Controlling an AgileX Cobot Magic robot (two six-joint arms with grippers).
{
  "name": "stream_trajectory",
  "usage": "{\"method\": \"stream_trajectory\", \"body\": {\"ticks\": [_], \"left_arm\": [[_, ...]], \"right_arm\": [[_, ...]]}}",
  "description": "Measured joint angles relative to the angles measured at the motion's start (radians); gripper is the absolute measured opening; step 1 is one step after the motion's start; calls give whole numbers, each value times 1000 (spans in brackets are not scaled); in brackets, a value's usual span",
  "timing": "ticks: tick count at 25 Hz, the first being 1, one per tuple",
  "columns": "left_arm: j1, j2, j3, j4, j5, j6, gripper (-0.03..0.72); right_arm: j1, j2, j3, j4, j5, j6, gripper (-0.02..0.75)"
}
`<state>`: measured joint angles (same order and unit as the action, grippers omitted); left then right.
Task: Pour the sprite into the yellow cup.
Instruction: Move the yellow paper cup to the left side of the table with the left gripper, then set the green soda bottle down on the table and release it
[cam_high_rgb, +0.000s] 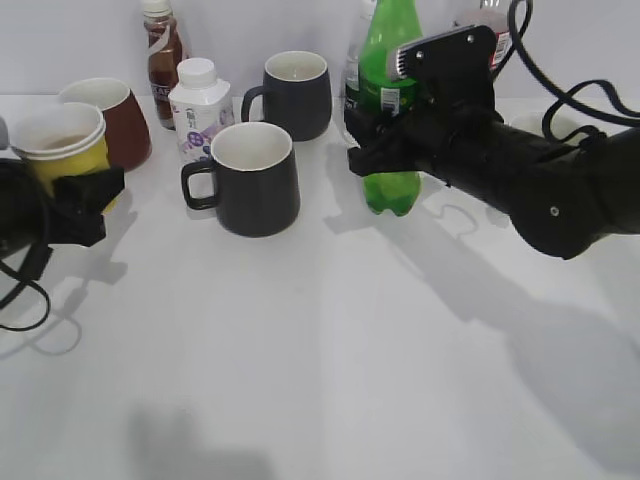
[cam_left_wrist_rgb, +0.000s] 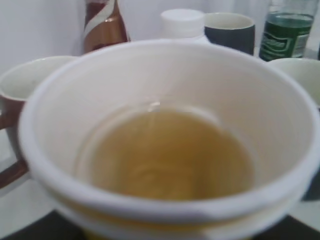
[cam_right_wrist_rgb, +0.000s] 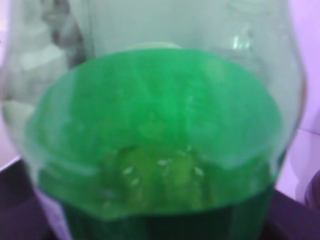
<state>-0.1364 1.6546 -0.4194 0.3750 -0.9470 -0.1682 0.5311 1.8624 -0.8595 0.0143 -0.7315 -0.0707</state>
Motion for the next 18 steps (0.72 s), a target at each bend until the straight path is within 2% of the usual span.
{"method": "stream_trajectory", "body": {"ticks": [10, 18], "left_arm": [[0, 238, -145, -38, -60, 18, 400], [0, 317, -183, 4, -75, 20, 404]], "right_arm": [[0, 23, 0, 29, -41, 0, 437], [0, 23, 0, 32, -61, 1, 437]]}}
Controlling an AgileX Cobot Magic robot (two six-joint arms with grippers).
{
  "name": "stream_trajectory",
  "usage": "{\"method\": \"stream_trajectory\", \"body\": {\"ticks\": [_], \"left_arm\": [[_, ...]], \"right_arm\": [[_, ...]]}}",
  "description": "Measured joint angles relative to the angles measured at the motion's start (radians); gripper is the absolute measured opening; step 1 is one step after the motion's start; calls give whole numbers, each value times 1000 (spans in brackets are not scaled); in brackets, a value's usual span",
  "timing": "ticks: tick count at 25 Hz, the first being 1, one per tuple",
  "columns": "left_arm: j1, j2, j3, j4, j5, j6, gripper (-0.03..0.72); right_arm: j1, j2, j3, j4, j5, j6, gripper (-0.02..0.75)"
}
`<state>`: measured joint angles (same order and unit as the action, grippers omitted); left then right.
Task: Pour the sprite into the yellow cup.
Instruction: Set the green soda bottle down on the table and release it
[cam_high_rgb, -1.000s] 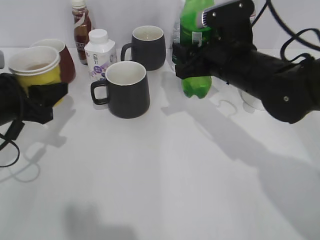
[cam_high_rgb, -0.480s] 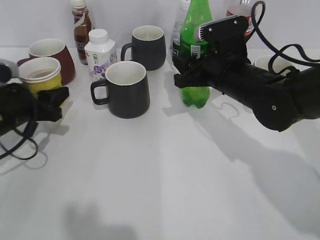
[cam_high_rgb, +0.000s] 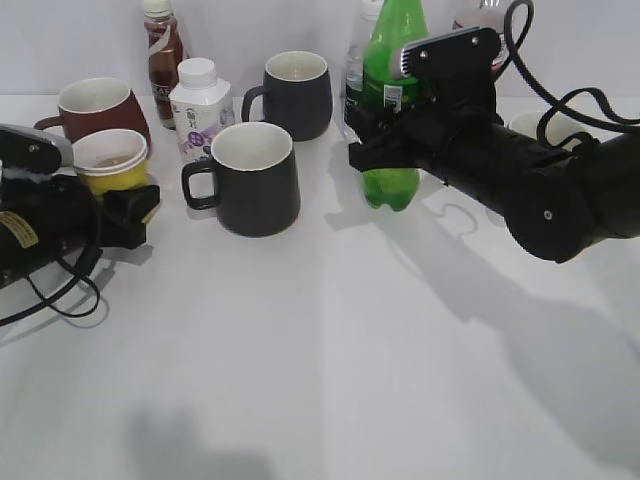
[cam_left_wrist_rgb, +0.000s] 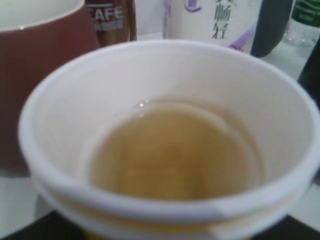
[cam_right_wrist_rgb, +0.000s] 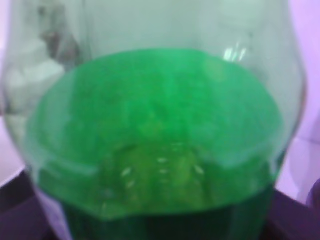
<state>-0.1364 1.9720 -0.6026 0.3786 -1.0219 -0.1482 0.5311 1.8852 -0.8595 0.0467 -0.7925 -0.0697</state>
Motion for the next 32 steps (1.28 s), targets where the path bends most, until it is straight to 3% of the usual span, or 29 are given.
{"method": "stream_trajectory", "body": {"ticks": [8, 17, 24, 32], "left_arm": [[0, 0, -3, 24, 3, 0, 565], [0, -58, 64, 42, 6, 0, 601], [0, -86, 117, 34, 7, 0, 608], [0, -145, 201, -31, 11, 0, 620]], "right_arm": [[0, 22, 0, 0, -34, 15, 437], [0, 77, 0, -5, -89, 43, 437], [0, 80, 0, -1, -109, 57, 583], [0, 56, 47, 8, -107, 59, 600]]}}
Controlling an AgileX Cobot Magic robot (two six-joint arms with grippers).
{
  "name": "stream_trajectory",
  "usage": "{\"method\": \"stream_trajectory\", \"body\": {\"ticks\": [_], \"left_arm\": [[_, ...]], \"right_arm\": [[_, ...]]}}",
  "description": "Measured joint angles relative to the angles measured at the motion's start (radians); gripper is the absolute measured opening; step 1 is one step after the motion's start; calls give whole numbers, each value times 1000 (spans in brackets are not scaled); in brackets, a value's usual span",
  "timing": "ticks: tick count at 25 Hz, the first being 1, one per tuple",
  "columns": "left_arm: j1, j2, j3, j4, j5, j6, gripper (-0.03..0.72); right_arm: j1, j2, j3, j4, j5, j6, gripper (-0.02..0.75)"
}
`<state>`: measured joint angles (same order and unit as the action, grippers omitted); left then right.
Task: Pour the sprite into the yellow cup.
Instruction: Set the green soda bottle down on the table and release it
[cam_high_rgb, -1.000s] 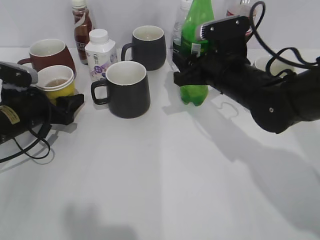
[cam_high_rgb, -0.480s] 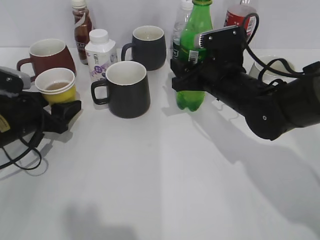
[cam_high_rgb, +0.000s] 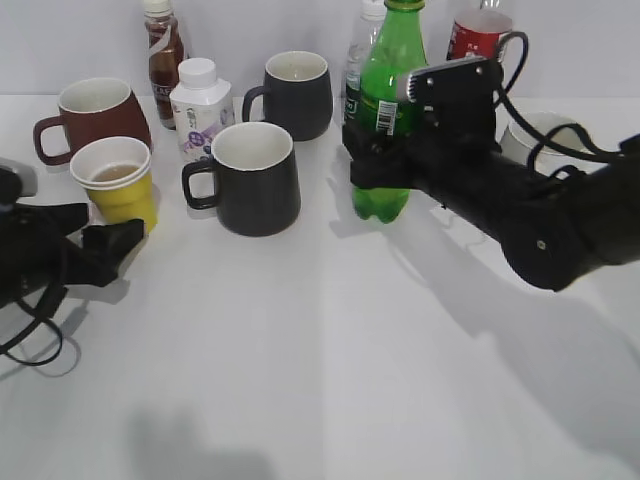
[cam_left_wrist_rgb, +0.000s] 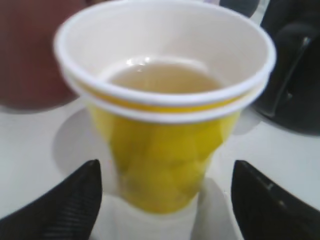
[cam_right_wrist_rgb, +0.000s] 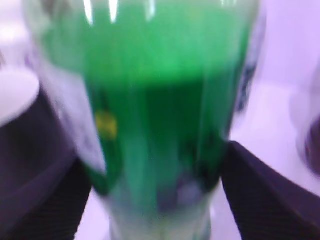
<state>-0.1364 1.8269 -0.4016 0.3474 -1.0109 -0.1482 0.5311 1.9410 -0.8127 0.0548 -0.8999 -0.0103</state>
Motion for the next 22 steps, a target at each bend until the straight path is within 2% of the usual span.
{"method": "stream_trajectory", "body": {"ticks": [4, 8, 15, 19, 22], "left_arm": [[0, -55, 56, -35, 2, -9, 620], [0, -128, 110, -53, 63, -88, 620], [0, -331, 122, -55, 472, -247, 605], [-16, -501, 121, -62, 710, -331, 596], [-65, -644, 84, -113, 951, -355, 591]], "right_arm": [[0, -36, 48, 2, 16, 1, 600], [0, -68, 80, 3, 92, 4, 600], [0, -134, 125, 6, 241, 63, 596], [0, -211, 129, 4, 449, 93, 596], [0, -288, 129, 3, 614, 103, 596]]}}
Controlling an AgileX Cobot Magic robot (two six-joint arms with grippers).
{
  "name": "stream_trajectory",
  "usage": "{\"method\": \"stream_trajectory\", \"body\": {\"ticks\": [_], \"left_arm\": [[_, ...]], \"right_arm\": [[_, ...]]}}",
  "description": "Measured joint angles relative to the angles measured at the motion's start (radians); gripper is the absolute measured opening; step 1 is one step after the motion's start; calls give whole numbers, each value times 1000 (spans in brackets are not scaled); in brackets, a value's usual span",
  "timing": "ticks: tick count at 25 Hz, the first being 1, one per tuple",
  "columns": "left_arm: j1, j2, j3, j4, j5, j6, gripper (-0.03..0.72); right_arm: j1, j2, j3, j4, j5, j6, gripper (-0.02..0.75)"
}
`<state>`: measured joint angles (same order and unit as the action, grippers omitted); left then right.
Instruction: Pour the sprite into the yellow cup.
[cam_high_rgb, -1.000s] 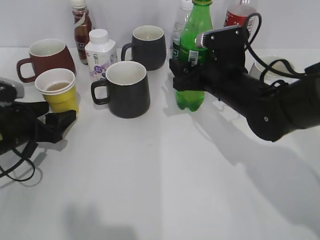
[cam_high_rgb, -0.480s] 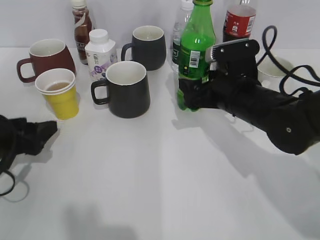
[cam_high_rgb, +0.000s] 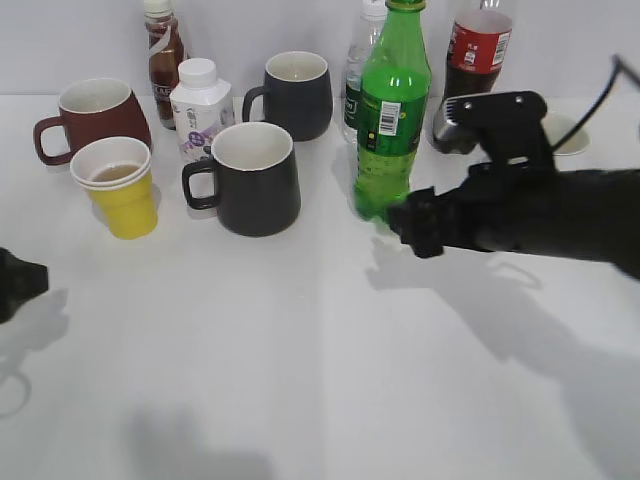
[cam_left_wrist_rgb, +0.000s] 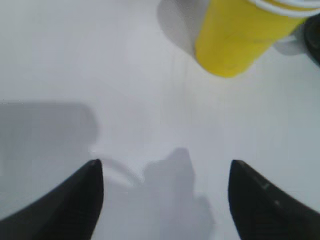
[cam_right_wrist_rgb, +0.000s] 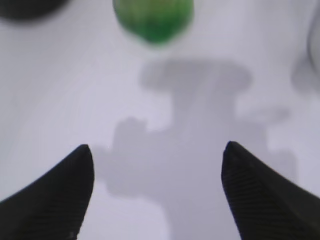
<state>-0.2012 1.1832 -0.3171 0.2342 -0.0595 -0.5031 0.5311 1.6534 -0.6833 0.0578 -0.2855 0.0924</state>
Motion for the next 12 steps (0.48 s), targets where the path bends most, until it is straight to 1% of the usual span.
{"method": "stream_trajectory", "body": {"ticks": [3, 7, 9, 12], "left_arm": [[-62, -133, -81, -79, 301, -2, 590], [-130, -275, -212, -98, 700, 6, 589], [-156, -330, -260, -99, 867, 56, 589], [-166, -450, -277, -99, 1062, 151, 589]], "right_arm": [[0, -90, 1, -1, 174, 2, 596], [0, -221, -1, -8, 469, 2, 592], [0, -281, -2, -8, 644, 3, 591], [0, -367, -2, -8, 872, -6, 580]]}}
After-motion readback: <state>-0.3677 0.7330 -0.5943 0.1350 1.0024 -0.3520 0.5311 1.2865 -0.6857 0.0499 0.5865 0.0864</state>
